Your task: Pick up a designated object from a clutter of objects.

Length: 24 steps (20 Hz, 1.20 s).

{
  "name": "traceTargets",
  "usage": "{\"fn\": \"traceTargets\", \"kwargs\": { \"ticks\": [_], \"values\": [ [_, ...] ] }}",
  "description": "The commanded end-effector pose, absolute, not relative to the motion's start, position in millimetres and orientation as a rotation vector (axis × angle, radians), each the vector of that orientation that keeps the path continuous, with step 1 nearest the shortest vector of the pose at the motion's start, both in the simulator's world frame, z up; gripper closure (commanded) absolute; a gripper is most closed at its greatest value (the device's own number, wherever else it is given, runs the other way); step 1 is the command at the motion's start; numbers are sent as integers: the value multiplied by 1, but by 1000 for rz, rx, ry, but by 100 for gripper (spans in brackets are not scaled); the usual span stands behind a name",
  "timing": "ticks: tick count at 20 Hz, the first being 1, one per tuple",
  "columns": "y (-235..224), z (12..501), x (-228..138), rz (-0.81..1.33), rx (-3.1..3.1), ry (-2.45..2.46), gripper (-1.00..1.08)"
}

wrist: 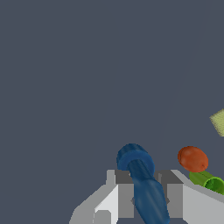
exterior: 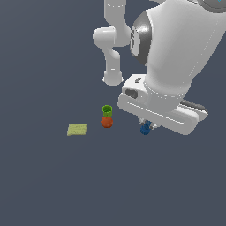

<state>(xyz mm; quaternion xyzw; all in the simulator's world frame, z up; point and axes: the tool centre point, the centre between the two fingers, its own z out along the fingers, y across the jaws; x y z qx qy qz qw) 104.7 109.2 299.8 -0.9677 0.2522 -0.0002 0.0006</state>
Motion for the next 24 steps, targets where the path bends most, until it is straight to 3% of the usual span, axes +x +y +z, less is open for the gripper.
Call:
{"fn": "traceTargets", "kwargs": {
  "ticks": [1, 12, 24],
  "values": [
    [107, 316, 113, 1, -3039, 792, 108],
    [100, 365, 140, 0, -3040, 793, 108],
    [98, 379, 149, 0, -3040, 793, 108]
  ]
}}
